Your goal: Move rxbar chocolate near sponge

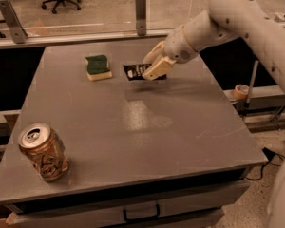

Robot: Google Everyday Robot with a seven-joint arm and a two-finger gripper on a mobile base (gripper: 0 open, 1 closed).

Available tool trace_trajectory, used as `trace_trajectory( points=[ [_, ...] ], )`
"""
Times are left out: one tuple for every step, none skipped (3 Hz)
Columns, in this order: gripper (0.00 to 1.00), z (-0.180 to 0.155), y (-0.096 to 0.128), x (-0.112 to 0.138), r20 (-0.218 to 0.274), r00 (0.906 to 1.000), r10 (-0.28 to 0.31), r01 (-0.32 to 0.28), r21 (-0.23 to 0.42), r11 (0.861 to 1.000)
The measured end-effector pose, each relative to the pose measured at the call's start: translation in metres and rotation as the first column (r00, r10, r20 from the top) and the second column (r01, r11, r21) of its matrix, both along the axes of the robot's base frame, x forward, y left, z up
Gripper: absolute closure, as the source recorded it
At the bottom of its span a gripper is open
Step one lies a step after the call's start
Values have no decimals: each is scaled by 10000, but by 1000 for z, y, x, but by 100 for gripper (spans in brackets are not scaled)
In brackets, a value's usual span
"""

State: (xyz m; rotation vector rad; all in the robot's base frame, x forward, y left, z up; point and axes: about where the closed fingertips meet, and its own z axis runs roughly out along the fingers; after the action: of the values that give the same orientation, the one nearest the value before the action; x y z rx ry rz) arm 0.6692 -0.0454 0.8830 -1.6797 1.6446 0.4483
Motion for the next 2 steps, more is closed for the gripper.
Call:
trace_trajectory(
  points=[
    [100, -12, 15, 23, 23, 9996, -290, 290, 25, 9996],
    [82, -18, 25, 36, -61, 9987, -497, 497, 72, 9987]
  ],
)
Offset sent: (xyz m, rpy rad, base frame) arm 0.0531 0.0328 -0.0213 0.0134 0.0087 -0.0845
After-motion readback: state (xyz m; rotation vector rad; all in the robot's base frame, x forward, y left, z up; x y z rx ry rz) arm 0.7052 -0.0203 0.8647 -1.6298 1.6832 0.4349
